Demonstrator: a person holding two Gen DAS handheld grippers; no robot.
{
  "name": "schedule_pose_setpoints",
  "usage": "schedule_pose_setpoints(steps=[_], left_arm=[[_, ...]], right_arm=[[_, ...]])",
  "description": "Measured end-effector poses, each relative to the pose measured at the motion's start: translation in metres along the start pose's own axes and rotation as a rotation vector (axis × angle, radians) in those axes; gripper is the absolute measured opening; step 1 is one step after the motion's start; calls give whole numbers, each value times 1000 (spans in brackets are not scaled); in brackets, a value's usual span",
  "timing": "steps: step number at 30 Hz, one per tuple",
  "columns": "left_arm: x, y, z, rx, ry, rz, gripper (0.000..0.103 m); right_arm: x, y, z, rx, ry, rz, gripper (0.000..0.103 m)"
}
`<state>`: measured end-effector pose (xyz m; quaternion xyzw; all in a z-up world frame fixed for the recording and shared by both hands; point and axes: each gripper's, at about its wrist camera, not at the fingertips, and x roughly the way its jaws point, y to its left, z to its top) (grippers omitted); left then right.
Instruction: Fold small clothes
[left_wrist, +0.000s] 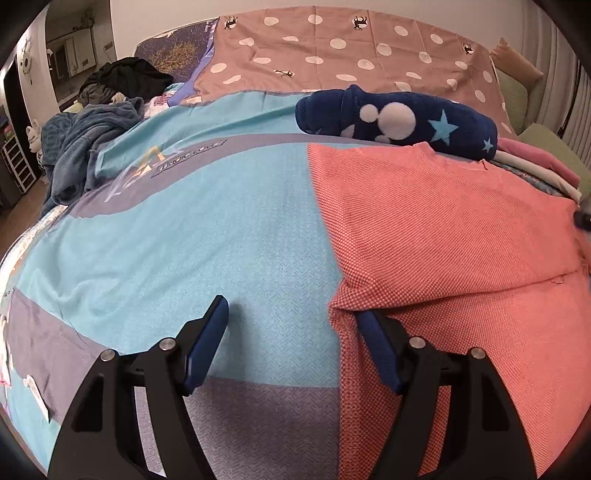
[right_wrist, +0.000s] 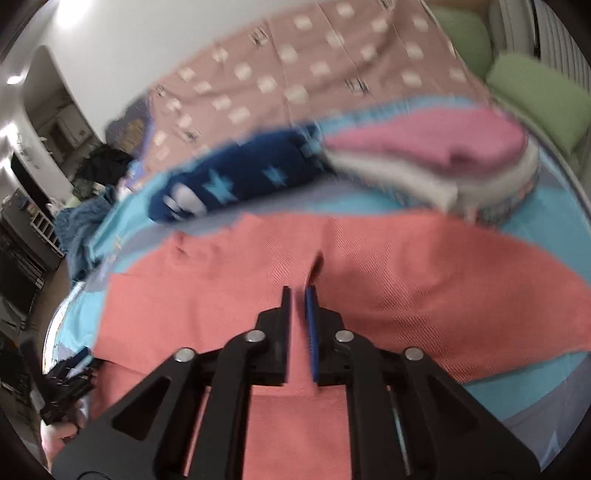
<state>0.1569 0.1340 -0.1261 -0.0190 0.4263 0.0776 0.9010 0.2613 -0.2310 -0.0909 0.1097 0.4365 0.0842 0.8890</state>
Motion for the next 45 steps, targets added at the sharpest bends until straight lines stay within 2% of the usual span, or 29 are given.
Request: schedule_pose_setpoints(steps=[1,4,7,10,11,12,13,14,15,17,19,20,21,22,23,26,28,30,32,34,37,39,42,43,44,45], left_arm=[[-1,-1,0,7,-6,10,73],[-4,-2,-1,20,-12,26,73],[-12,0,-1,17,-45,27,68],[-21,-1,-1,32,-89,7,50],[-19,-2,-1,41,-83,23,49],[-16,-2,-1,44,-68,27,48],[-11,-1,-2,34,-39,26,48],[-7,1,-3,12,-13,14,48],[-7,5,-3,-15,-3,-4,48],[-14,11,-5,-48,-5,-12,47],[-26,15,-4,-68,-23,-28,38],[-33,15,-4,-85,-39,-66,31],[-43,15,-1,-105,-64,-130,16],[-50,13,4,-109,-83,-171,8],[-55,7,9,-102,-102,-202,8],[-62,-23,24,-10,-154,-261,8],[-49,-43,31,49,-149,-289,9],[-24,-57,31,79,-95,-236,9],[14,-64,26,89,14,-136,10],[18,-60,24,55,2,-164,10],[15,-57,25,43,5,-181,12],[14,-56,23,47,0,-185,13],[15,-54,21,43,3,-195,14],[16,-54,21,38,5,-202,15],[16,-53,21,33,6,-208,15],[16,-52,21,31,6,-212,15]], right_arm=[[9,-9,-4,31,33,-34,31],[6,-23,-14,91,27,-15,39],[-12,-19,-23,67,-3,12,39],[-27,-4,-36,-21,-7,141,39],[-25,0,-40,-47,5,161,39],[-20,6,-46,-81,26,157,42],[-9,12,-49,-104,53,117,45],[6,12,-57,-117,100,48,40],[13,15,-58,-118,95,31,39],[5,16,-62,-112,57,30,40],[-10,10,-63,-78,47,56,48],[-23,0,-64,-45,3,57,54],[-34,-10,-65,-14,-39,43,58],[-40,-19,-65,11,-68,32,63],[-52,-38,-66,73,-117,10,65],[-74,-98,-68,289,-173,-49,66],[-91,-139,-77,466,-217,-87,69],[-109,-178,-91,621,-278,-125,75],[-122,-215,-103,748,-311,-165,78],[-123,-248,-113,856,-313,-180,78],[-114,-284,-116,967,-288,-117,79],[-101,-298,-111,1016,-276,-75,78],[-89,-311,-104,1082,-295,-60,79],[-87,-312,-101,1090,-304,-57,72],[-84,-314,-95,1088,-311,-39,54],[-83,-319,-92,1082,-305,-11,41]])
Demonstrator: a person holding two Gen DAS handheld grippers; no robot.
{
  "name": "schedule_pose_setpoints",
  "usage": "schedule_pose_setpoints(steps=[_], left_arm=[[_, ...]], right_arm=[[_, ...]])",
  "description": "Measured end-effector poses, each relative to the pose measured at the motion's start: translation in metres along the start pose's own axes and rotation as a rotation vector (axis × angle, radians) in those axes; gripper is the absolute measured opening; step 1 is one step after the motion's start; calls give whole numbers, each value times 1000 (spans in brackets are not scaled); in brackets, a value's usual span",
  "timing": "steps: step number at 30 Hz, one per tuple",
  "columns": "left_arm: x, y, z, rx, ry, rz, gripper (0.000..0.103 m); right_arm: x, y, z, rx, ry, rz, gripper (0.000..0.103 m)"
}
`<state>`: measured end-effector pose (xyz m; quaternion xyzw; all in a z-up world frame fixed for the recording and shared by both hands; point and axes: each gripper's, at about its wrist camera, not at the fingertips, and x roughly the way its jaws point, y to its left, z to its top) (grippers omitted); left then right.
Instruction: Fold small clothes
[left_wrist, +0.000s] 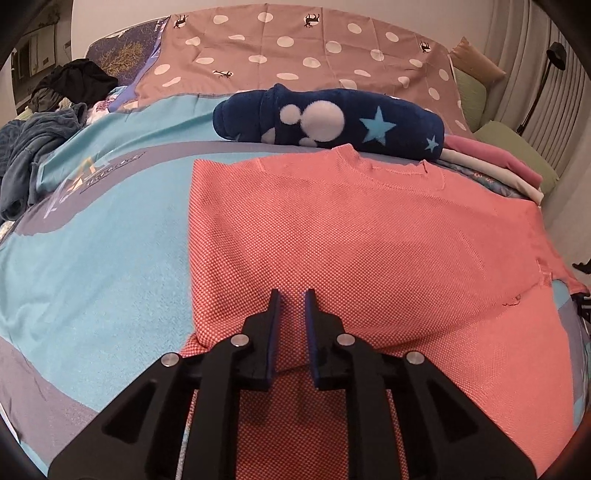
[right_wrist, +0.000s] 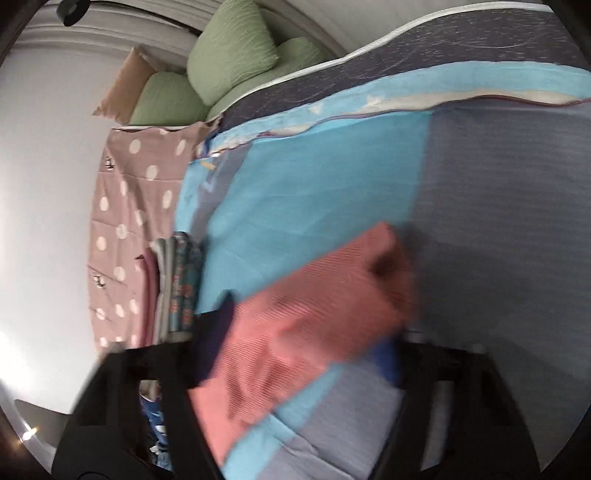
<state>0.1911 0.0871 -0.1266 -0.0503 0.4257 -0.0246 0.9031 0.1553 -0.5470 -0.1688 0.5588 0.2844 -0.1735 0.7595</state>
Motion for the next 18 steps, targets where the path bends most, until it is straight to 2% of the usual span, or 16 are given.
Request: schedule_pose_setpoints(steps=[1,2,4,8,13,15,18], left_arm=[[1,0,0,-1,0,-2,15],[2,0,1,0,-1,0,15],[3,-3,1,10,-3,10,15],[3,-7,1,35,-6,37,16],[3,-4,1,24,-9,24,16],[3,-1,1,11,-10,7,16],[3,1,1,-4,-11,-19,19]], right_arm=[[6,5,2,-6,38,22,24],[9,13,3,-8,52,36,16],[1,31,0,-36,15,66,16],[-24,108,-42,-274,-18,202,16],[-32,212,-145,-600,107,410,16],[-28,240,-191,-718,169,467,16],[-14,268,-263,-899,269,507,16]])
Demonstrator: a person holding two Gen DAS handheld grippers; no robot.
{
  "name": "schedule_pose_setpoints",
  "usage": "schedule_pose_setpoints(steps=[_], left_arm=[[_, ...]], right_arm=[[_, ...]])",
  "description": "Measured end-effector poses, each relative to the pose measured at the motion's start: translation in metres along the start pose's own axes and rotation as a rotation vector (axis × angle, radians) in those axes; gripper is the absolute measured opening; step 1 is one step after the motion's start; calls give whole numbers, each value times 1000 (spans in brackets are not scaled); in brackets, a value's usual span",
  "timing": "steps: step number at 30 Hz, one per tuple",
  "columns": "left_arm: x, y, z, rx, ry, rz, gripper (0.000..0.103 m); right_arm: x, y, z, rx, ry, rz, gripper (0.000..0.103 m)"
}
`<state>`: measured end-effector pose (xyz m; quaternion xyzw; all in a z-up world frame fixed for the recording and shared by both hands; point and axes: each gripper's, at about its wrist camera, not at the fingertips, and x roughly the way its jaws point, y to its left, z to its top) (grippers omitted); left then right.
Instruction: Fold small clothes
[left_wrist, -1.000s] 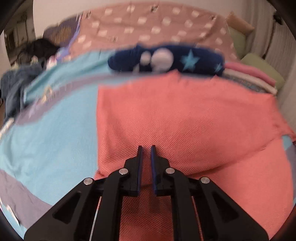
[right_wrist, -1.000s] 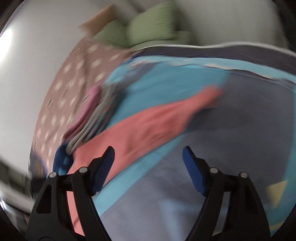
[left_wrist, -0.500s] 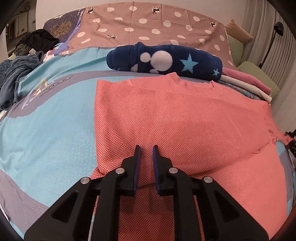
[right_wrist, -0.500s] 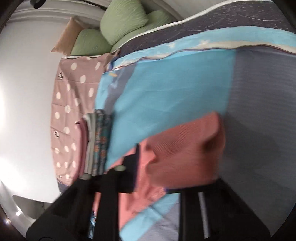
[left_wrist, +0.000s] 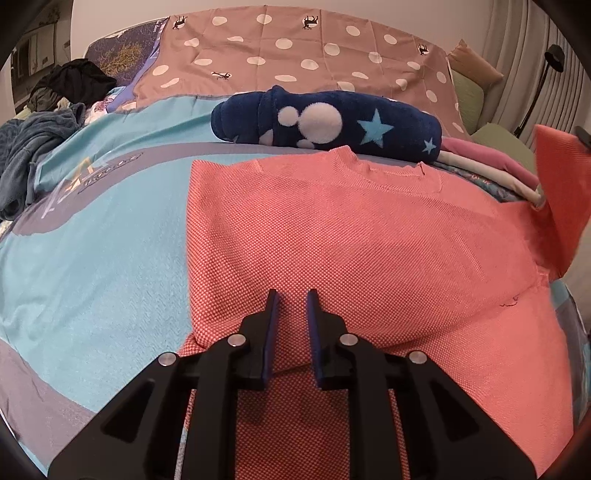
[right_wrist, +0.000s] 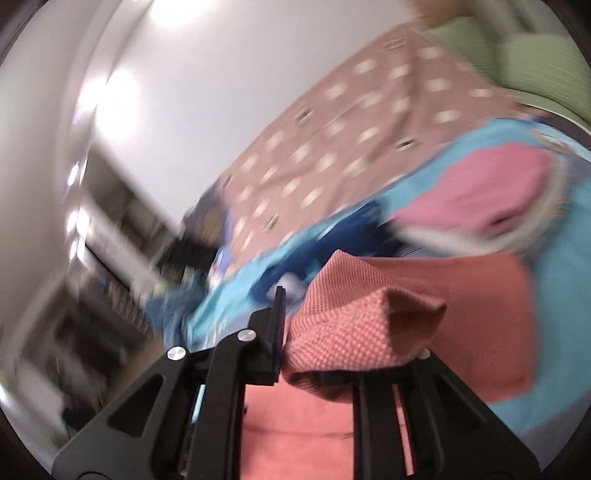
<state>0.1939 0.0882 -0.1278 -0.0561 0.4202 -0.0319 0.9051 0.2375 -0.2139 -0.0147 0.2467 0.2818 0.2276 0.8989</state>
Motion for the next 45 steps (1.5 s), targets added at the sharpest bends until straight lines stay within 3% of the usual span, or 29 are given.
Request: schedule_pose_setpoints(steps=[3,7,9,11,13,18,21,23,26,30,32,35,38,45], left_arm=[[-1,2,0,-8,-3,-46,29],[-5,2,1,-12,-14,-130,47],[-8,2,2,-36,-12,-197,47],[-8,2,4,-88,11,-310,47],[-8,-4,6,-108,31,-378,47],[-11,-33,13,-36,29,-436,49],[-17,-44,16,-4,7,-427,50],[-19,-43,15,-4,-3,-414,52],[-25,-27,15,-59,-16,-398,52],[-38,3,14,-128,-61,-370,53],[-41,18,15,-164,-69,-361,53],[-38,29,19,-181,-50,-392,54],[-28,26,22,-157,-13,-405,54],[6,-4,28,-79,86,-378,54]], right_arm=[[47,31,-33,-125,138,9,16],[92,39,-82,-215,346,-23,16],[98,36,-101,-235,411,-44,18],[96,29,-114,-248,452,-46,26],[82,34,-123,-281,450,-49,29],[48,25,-119,-319,384,-77,49],[41,10,-115,-255,376,-77,53],[43,1,-111,-197,378,-62,60],[57,-3,-107,-122,417,-40,70],[91,13,-103,-80,464,38,71],[100,33,-103,-143,450,87,71],[100,82,-117,-404,457,165,71],[86,93,-129,-519,459,160,73],[38,47,-114,-448,411,-3,76]])
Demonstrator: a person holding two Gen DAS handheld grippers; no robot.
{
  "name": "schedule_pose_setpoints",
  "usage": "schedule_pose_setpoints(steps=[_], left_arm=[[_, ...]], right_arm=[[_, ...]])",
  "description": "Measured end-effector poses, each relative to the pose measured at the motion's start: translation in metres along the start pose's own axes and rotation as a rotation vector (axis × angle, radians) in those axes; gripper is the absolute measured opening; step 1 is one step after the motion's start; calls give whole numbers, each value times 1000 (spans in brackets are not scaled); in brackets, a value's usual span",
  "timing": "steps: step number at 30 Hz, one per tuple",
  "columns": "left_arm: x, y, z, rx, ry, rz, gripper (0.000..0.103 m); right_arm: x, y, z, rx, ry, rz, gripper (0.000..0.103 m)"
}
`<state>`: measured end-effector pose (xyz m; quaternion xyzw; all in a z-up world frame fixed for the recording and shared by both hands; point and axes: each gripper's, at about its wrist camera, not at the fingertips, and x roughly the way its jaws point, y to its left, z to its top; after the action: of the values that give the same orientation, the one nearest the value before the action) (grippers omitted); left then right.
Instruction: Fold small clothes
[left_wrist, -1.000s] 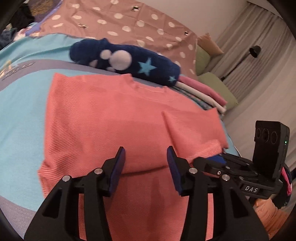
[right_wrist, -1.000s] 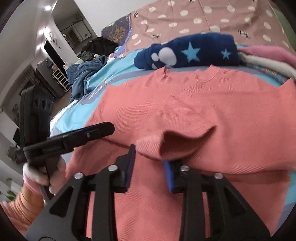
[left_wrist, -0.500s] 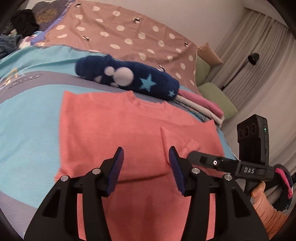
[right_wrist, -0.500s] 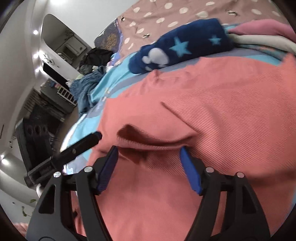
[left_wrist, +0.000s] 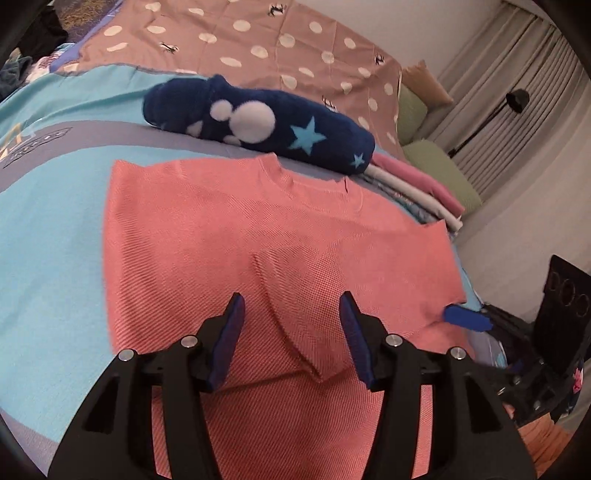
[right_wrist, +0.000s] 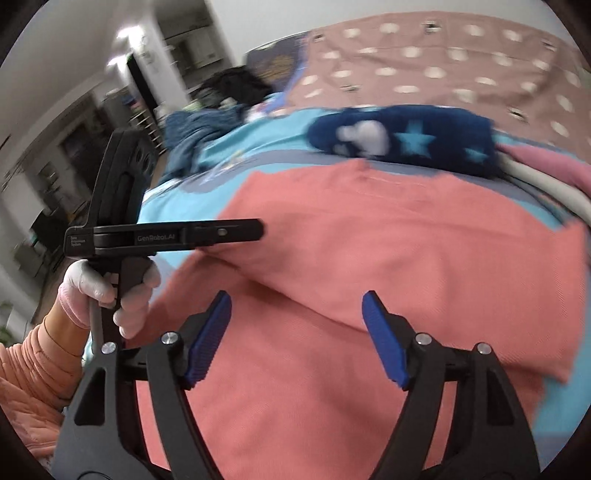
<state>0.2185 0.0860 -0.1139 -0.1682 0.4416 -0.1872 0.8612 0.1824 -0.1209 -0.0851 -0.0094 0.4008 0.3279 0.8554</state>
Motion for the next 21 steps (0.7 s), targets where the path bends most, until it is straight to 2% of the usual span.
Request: schedule_pose_setpoints(steps=[1,2,3,4,6,9,12,14,17,19,21], left_arm=[[7,-4,0,15,15,7,54],[12,-7,-1,33,22,11,48],[15,-13,-1,61,23,18,38],[19,-20,-2,94,24,23,1],[17,-30,0,105,17,-11,2],[-17,-57,12,173,-96,-31,2],[-65,-76,31,216,-222,-41,2],[-91,-82,43,241,-286,-7,2],[-113,-77,51,256,-331,62,3],[-115,-63,53,245,-323,133,3],[-105,-45,50,229,-281,191,3]], right_arm=[[-8,-8,-4,22,-13,-27,77],[-19,-20,-10,53,-34,-64,78],[-29,-30,-16,80,-53,-94,78],[-35,-37,-18,102,-69,-118,79],[-51,-56,-25,170,-114,-205,80],[-72,-81,-34,239,-165,-391,84],[-77,-102,-42,260,-132,-539,85],[-73,-110,-45,271,-98,-580,85],[-64,-116,-51,274,-61,-572,85],[-52,-113,-51,256,-35,-558,85],[-41,-110,-50,232,-15,-552,85]])
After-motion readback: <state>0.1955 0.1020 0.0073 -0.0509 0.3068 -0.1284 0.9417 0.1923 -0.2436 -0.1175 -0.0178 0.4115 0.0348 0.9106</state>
